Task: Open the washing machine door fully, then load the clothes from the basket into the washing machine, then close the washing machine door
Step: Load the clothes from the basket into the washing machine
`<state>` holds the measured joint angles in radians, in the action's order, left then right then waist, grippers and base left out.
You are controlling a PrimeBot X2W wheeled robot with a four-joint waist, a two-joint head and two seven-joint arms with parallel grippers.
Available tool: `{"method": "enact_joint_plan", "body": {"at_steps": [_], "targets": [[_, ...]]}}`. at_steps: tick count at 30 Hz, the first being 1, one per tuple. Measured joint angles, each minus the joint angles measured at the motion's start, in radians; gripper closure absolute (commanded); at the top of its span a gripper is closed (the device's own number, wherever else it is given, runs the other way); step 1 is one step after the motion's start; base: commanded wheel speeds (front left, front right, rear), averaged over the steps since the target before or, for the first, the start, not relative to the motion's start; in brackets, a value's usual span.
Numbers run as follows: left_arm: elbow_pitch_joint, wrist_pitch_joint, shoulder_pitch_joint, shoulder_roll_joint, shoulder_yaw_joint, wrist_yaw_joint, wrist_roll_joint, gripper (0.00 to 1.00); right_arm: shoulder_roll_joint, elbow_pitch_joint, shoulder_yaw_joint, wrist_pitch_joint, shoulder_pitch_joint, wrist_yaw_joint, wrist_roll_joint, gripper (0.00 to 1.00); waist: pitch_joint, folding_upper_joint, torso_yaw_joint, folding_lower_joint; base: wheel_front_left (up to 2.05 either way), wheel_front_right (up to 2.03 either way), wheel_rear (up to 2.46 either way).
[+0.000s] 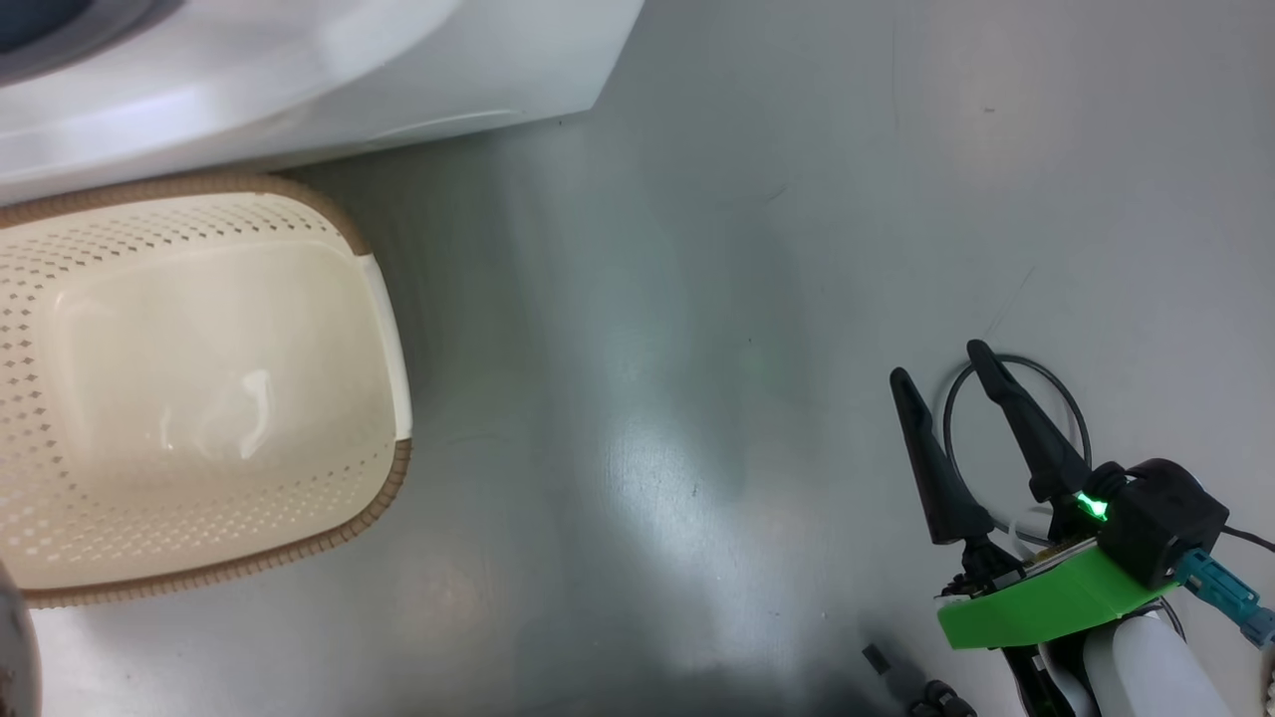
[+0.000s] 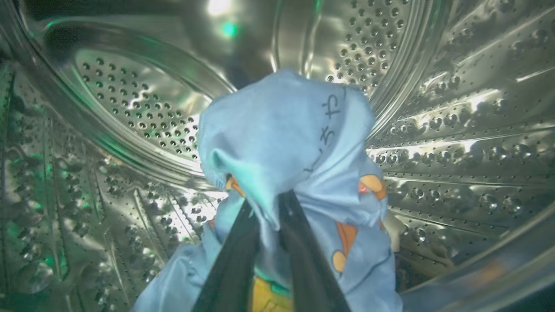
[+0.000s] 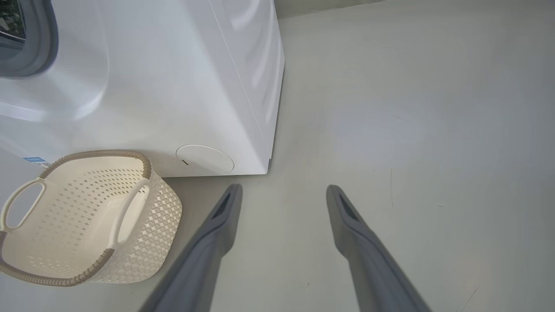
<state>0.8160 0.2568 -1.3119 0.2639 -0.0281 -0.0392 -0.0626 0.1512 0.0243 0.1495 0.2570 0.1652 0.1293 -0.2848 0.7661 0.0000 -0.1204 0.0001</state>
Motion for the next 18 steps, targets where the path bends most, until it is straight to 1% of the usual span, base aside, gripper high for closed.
{"method": "enact_joint_plan", "body": {"at_steps": [7, 15, 18], "targets": [[0.068, 0.000, 0.000, -0.012, 0.004, 0.000, -0.022, 0.00, 0.001, -0.003, -0.001, 0.000, 0.001, 0.000, 0.000, 0.00, -0.018, 0.0000, 0.004, -0.0001, 0.00, 0.00, 0.00], [0.055, 0.000, 0.009, -0.036, 0.004, -0.005, -0.023, 0.00, 0.001, -0.008, -0.009, 0.000, 0.001, 0.000, 0.000, 0.00, -0.051, 0.0000, 0.017, 0.0000, 0.00, 0.00, 0.00], [0.030, 0.000, 0.047, -0.040, 0.003, -0.011, -0.023, 0.00, 0.000, -0.012, -0.014, 0.000, 0.004, 0.000, 0.000, 0.00, -0.071, 0.0000, 0.025, 0.0000, 0.00, 0.00, 0.00]]}}
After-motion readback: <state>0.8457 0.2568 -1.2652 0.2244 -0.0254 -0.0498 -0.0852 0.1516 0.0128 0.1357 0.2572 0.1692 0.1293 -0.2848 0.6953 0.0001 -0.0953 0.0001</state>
